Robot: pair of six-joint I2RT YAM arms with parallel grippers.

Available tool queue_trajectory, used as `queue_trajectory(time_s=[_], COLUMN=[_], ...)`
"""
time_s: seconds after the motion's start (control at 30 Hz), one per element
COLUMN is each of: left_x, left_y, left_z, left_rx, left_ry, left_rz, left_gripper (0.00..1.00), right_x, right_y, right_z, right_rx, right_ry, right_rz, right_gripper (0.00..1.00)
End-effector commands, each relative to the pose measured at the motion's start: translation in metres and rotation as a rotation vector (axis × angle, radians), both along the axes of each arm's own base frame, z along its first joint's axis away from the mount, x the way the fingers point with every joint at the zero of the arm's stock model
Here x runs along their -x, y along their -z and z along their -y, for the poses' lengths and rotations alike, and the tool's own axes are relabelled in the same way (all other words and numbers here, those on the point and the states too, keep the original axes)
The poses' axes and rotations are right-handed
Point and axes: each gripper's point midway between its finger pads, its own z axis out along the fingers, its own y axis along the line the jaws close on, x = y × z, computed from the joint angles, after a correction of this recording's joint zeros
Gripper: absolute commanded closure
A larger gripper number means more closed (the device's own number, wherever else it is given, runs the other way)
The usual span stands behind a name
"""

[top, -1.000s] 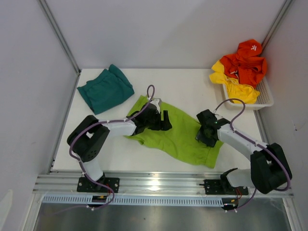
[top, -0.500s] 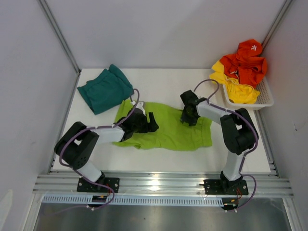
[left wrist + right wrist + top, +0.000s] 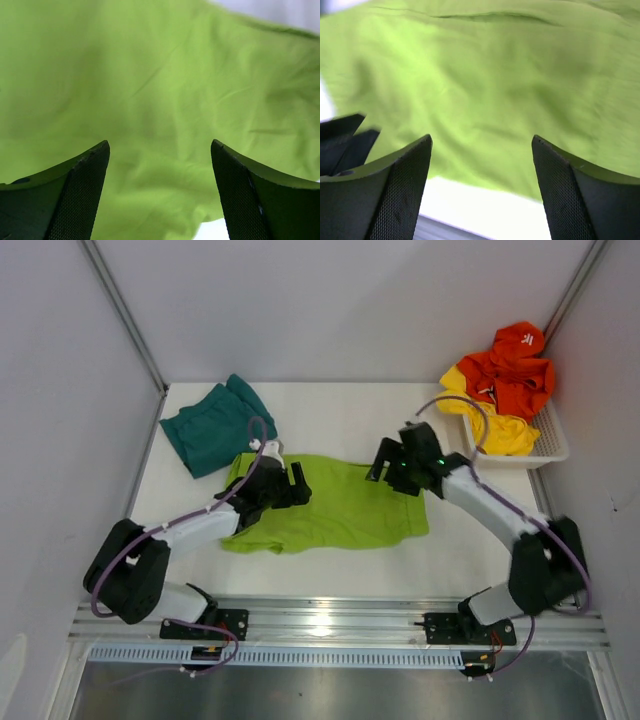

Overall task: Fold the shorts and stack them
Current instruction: Fold the shorts

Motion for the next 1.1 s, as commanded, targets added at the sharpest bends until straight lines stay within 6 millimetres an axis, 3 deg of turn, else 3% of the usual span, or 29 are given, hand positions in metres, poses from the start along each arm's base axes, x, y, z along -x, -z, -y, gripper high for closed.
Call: queue_trajectory(time_s=[0.0, 0.03, 0.07, 0.1, 0.13, 0.17, 0.2, 0.23, 0.3, 0.33, 0.4, 0.53, 0.57, 0.63, 0.7, 0.87, 1.03, 1.07], left_x=[-0.018, -0.016, -0.016, -0.021, -0.018, -0.021, -0.023, -0.019, -0.019, -0.014, -0.017, -0.019, -0.020, -0.026, -0.025, -0.027, -0.029, -0.026], left_y=[-0.065, -0.067, -0.070, -0.084, -0.080, -0.086, -0.093, -0.088, -0.089, -0.085, -0.071, -0.052, -0.043, -0.047, -0.037, -0.027, -0.015, -0.007], left_z=[0.012, 0.017, 0.022, 0.031, 0.044, 0.052, 0.063, 0.079, 0.095, 0.106, 0.129, 0.149, 0.156, 0.169, 0.176, 0.178, 0.180, 0.176], left_rx=[-0.053, -0.076, -0.077, -0.055, -0.045, -0.027, -0.004, 0.007, 0.010, 0.003, -0.008, 0.030, 0.037, 0.083, 0.097, 0.084, 0.053, 0.027], left_ry=[0.011, 0.024, 0.036, 0.050, 0.092, 0.107, 0.125, 0.175, 0.206, 0.235, 0.268, 0.284, 0.299, 0.302, 0.321, 0.318, 0.333, 0.333], left_rz=[0.146, 0.157, 0.158, 0.180, 0.169, 0.180, 0.197, 0.183, 0.181, 0.175, 0.145, 0.079, 0.057, 0.063, 0.031, 0.012, -0.005, -0.030], left_gripper=[0.16, 0.16, 0.15, 0.15, 0.15, 0.15, 0.15, 0.15, 0.15, 0.15, 0.15, 0.15, 0.15, 0.15, 0.15, 0.15, 0.15, 0.15], right_x=[0.033, 0.040, 0.056, 0.065, 0.074, 0.085, 0.095, 0.099, 0.114, 0.117, 0.128, 0.138, 0.138, 0.142, 0.131, 0.105, 0.089, 0.090], right_y=[-0.042, -0.041, -0.023, -0.019, -0.024, -0.010, -0.011, -0.009, 0.001, -0.005, 0.002, 0.024, 0.027, 0.046, 0.050, 0.058, 0.059, 0.067], right_z=[0.029, 0.037, 0.044, 0.047, 0.049, 0.055, 0.060, 0.066, 0.076, 0.080, 0.094, 0.099, 0.097, 0.097, 0.088, 0.091, 0.093, 0.095], right_rx=[-0.168, -0.199, -0.193, -0.202, -0.229, -0.233, -0.233, -0.233, -0.207, -0.226, -0.199, -0.195, -0.197, -0.190, -0.267, -0.352, -0.391, -0.382], right_ry=[0.093, 0.155, 0.180, 0.205, 0.225, 0.284, 0.316, 0.376, 0.433, 0.467, 0.563, 0.643, 0.647, 0.684, 0.701, 0.773, 0.817, 0.825], right_rz=[0.076, 0.058, 0.019, 0.004, 0.016, -0.027, -0.034, -0.044, -0.061, -0.033, -0.019, -0.089, -0.103, -0.150, -0.127, -0.005, 0.065, 0.059], right_gripper=[0.17, 0.17, 0.17, 0.17, 0.15, 0.14, 0.11, 0.01, 0.01, 0.00, 0.01, 0.01, 0.01, 0.01, 0.01, 0.01, 0.01, 0.01])
